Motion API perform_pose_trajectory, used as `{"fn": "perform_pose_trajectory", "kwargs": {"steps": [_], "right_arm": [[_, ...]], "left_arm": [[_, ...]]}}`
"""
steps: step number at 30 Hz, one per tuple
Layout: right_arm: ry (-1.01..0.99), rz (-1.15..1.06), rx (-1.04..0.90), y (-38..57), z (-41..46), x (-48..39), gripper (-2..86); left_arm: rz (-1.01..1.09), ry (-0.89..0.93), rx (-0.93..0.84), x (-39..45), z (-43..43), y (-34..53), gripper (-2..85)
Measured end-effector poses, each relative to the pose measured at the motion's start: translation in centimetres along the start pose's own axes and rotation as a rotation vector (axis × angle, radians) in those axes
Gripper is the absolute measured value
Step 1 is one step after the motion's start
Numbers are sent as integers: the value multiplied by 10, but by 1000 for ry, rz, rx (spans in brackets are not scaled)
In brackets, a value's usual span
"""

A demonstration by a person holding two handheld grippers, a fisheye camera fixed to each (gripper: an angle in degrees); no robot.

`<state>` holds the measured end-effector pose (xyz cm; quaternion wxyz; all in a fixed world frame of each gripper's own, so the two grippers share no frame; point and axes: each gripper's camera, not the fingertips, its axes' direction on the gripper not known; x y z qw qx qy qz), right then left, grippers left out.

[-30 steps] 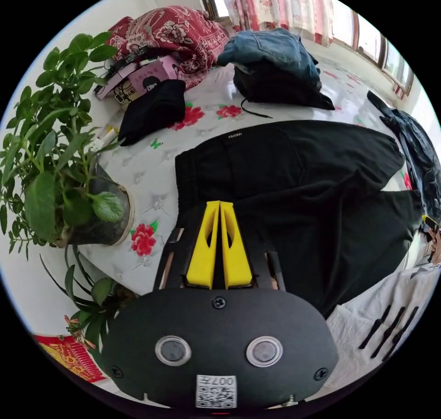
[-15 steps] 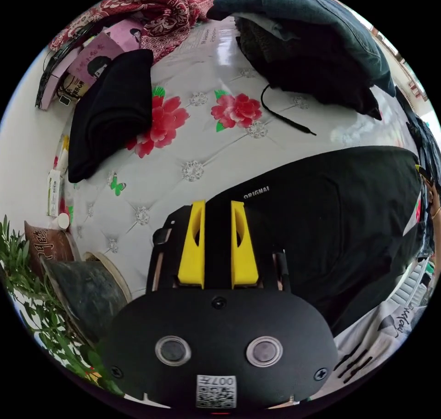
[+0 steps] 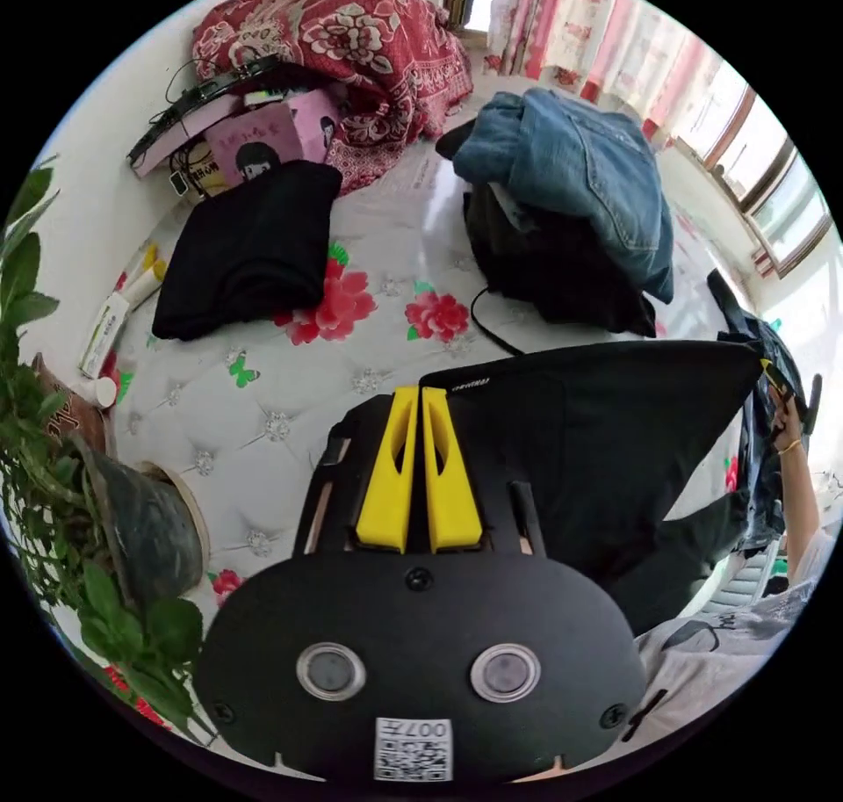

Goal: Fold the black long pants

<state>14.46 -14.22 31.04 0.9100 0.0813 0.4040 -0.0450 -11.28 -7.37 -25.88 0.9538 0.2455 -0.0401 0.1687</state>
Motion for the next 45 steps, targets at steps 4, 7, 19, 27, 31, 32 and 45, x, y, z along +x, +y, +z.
{"fn": "perform_pose_trajectory", "kwargs": {"steps": [4, 7, 19, 27, 31, 32, 45], "right_arm": [[-57, -112, 242, 31, -131, -18, 3], [-43, -113, 356, 83, -212, -12, 5], [60, 524, -123, 374, -244, 142, 58], [64, 464, 4, 320, -261, 184, 85], [54, 476, -99, 281, -227, 212, 60], [52, 487, -130, 276, -222, 217, 52], [24, 517, 166, 326, -374, 300, 7]], "left_arm": [[-35, 94, 298, -16, -123, 64, -10], [-24, 174, 447, -28, -196, 129, -10], [-323, 204, -106, -72, -124, 357, -4], [-366, 271, 48, -78, -161, 322, 112], [-444, 238, -10, -80, -142, 298, 96], [-472, 214, -33, -82, -138, 296, 85], [-396, 282, 98, -98, -259, 339, -9]]}}
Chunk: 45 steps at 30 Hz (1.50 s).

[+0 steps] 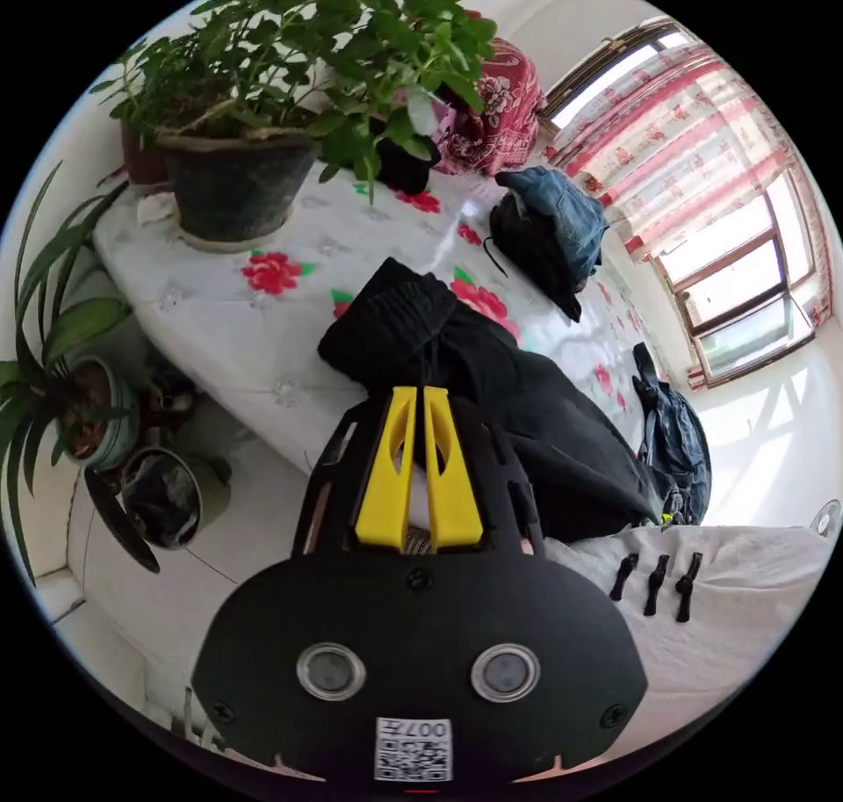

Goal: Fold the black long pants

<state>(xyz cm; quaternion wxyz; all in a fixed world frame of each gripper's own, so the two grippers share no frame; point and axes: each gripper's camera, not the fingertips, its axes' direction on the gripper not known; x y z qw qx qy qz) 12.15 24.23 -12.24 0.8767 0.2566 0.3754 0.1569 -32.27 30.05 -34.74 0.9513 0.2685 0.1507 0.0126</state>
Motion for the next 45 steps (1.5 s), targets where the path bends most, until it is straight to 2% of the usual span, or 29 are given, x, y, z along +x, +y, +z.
{"fn": "perform_pose_trajectory", "kwargs": {"steps": [1, 3, 6, 12, 16, 20, 24, 30, 33, 38, 45], "right_arm": [[-16, 109, -109, 8, 18, 31, 14], [-6, 196, -182, 22, 31, 61, 23], [-15, 288, -113, 34, 18, 89, 38], [-67, 373, -53, 23, 4, 126, 71], [-75, 394, -33, 20, 7, 137, 87], [-128, 391, 62, 36, 1, 138, 93], [-189, 437, 81, 45, -3, 145, 96], [-147, 415, 67, 63, 0, 137, 82], [-224, 398, 54, 83, 6, 128, 74], [-197, 424, 93, 110, 20, 115, 56], [-393, 512, 74, 106, 53, 56, 5]], "left_arm": [[-85, -19, -64, -18, 12, 13, -9], [-175, -20, -104, -38, 25, 31, -9], [-280, 31, -79, -51, 25, 42, -8], [-222, 58, -29, -49, -12, 24, -9], [-338, 142, 38, -66, -31, 40, -9], [-451, 195, 75, -81, -31, 59, -8], [-445, 204, 74, -82, -36, 62, 1], [-424, 178, 87, -82, -56, 65, 46], [-416, 181, 126, -83, -70, 72, 55], [-438, 176, 105, -91, -69, 82, 67], [-454, 205, 82, -98, -48, 76, 74]]}}
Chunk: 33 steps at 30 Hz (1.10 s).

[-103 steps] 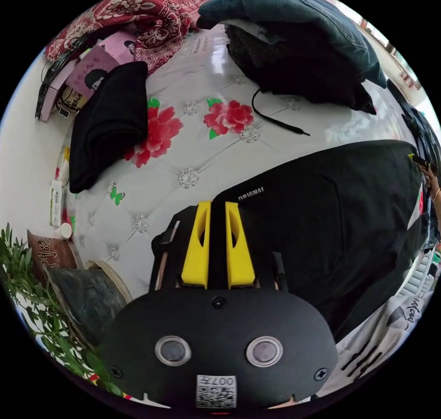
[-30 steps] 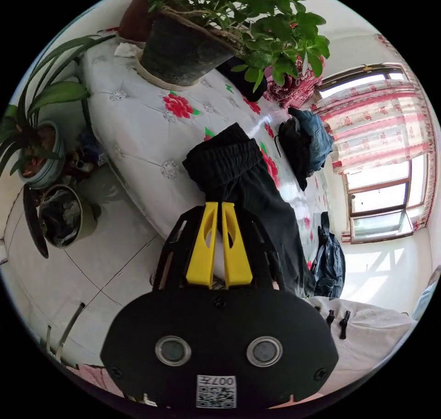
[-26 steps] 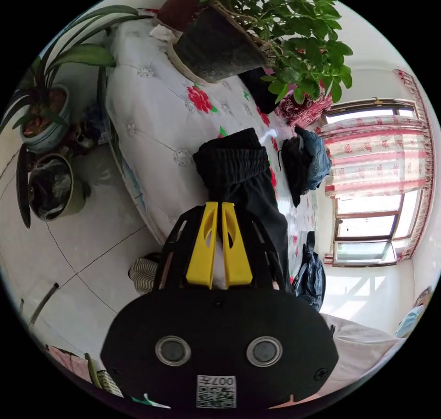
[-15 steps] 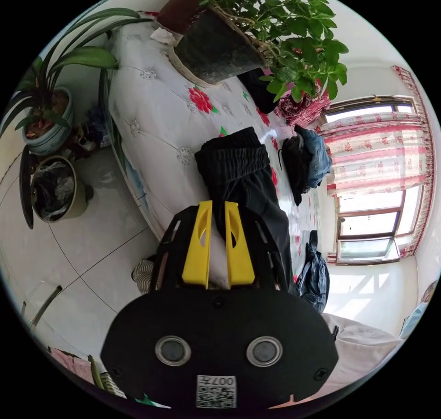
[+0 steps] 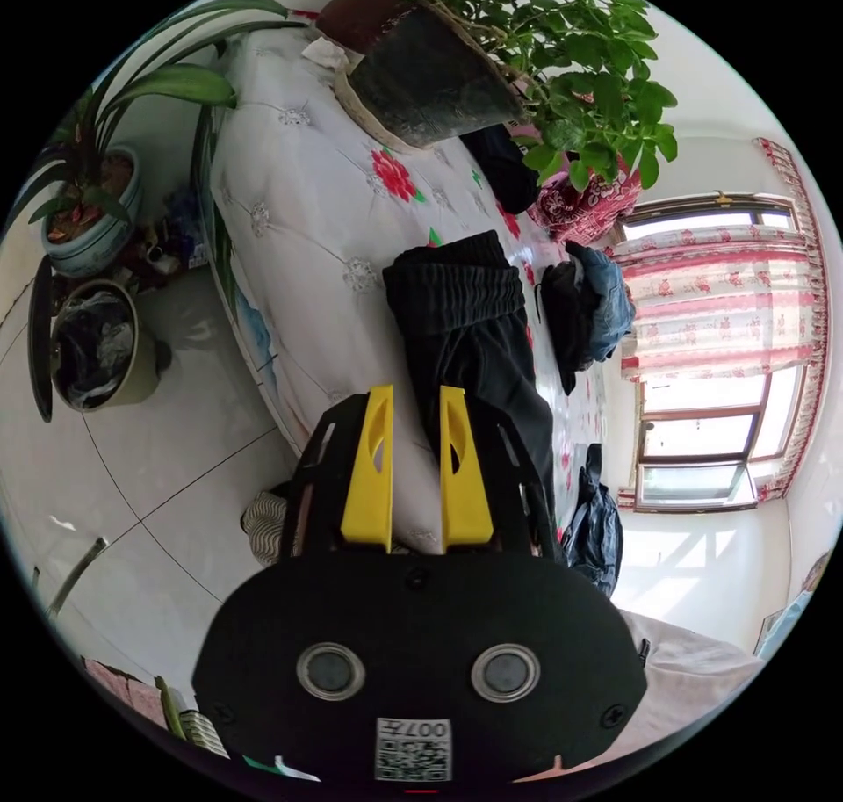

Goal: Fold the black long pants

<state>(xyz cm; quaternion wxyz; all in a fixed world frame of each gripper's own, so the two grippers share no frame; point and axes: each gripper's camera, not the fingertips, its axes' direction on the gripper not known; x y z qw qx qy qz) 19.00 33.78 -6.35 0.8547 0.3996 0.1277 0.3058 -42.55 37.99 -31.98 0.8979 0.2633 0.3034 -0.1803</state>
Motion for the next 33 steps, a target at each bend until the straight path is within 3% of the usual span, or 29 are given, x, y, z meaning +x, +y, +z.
{"fn": "perform_pose_trajectory", "kwargs": {"steps": [2, 5, 8, 10, 13, 16, 18, 26, 30, 33], "right_arm": [[-75, -111, -1, 19, 7, -42, 2], [-114, -468, -23, 84, 18, -136, 2], [-46, -976, -134, 208, 44, -230, 9], [-19, -1294, -295, 329, 82, -261, 19], [-31, -1496, -631, 473, 147, -240, 30], [112, -1554, -951, 581, 207, -186, 38], [206, -1611, -1023, 617, 222, -164, 42], [243, -1564, -986, 650, 283, -158, 63], [261, -1649, -1089, 714, 340, -144, 61], [389, -1684, -1245, 750, 386, -109, 46]], "left_arm": [[10, 3, -11, 1, 3, -3, 76], [19, 16, -6, -2, 6, -3, 78], [1, 48, 7, -11, 8, -2, 81], [-11, 66, 13, -18, 11, -3, 84], [-26, 85, 19, -27, 18, -4, 86], [-43, 116, 22, -37, 22, -6, 88], [-38, 132, 28, -41, 19, -6, 89], [-16, 156, 91, -71, 3, -5, 103], [-60, 175, 114, -94, 13, -10, 116], [-100, 199, 138, -108, 23, -18, 127]]}}
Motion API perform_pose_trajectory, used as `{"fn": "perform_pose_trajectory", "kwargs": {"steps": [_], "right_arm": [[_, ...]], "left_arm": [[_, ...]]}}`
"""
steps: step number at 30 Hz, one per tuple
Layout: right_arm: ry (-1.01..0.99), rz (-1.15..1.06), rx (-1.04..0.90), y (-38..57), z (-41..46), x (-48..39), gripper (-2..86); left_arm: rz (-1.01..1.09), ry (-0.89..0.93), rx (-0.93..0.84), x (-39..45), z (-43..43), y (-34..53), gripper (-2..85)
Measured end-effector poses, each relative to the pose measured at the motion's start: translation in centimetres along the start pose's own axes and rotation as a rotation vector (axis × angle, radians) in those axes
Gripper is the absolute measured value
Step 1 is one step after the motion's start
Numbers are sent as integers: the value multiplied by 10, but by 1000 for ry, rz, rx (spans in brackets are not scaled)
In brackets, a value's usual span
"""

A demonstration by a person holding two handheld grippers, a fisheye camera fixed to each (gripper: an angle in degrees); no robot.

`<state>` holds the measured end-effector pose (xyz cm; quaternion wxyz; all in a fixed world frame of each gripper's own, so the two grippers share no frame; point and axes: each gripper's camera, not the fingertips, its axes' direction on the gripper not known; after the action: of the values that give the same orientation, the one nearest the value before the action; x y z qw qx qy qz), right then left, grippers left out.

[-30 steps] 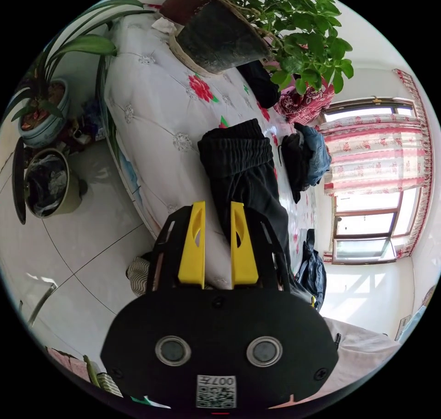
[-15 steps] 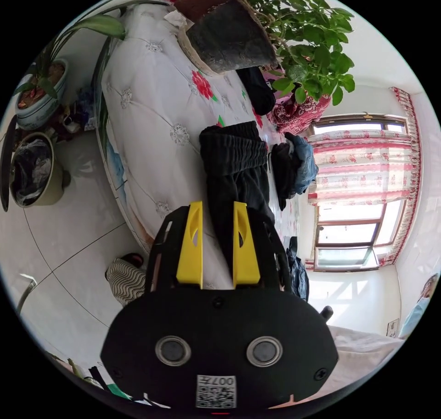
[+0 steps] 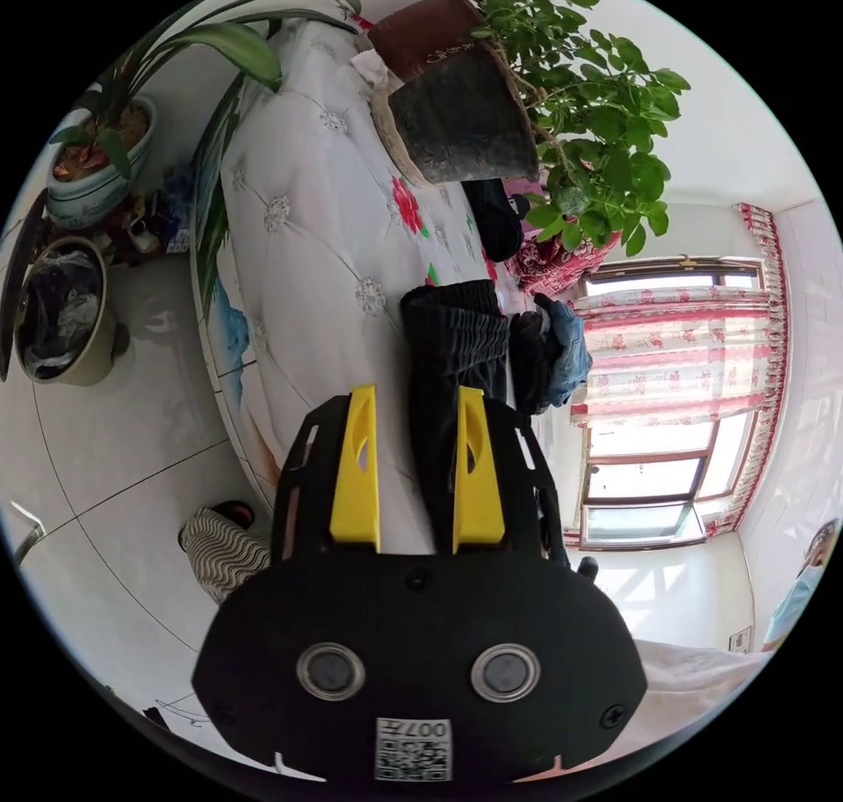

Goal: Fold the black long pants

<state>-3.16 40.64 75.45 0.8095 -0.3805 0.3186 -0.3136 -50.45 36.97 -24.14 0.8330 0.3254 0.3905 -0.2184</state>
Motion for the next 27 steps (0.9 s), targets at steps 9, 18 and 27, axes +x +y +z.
{"fn": "perform_pose_trajectory", "kwargs": {"steps": [9, 18, 27], "right_arm": [[35, -68, 210, 24, -47, 6, 3], [-9, 273, 245, 112, -49, 68, -2], [68, 654, 427, 238, -113, 160, -2]], "left_arm": [[46, 6, -24, -29, 32, -30, 151], [23, 85, -21, -61, 90, -61, 107], [475, 233, -128, 51, 132, -21, 68]]}}
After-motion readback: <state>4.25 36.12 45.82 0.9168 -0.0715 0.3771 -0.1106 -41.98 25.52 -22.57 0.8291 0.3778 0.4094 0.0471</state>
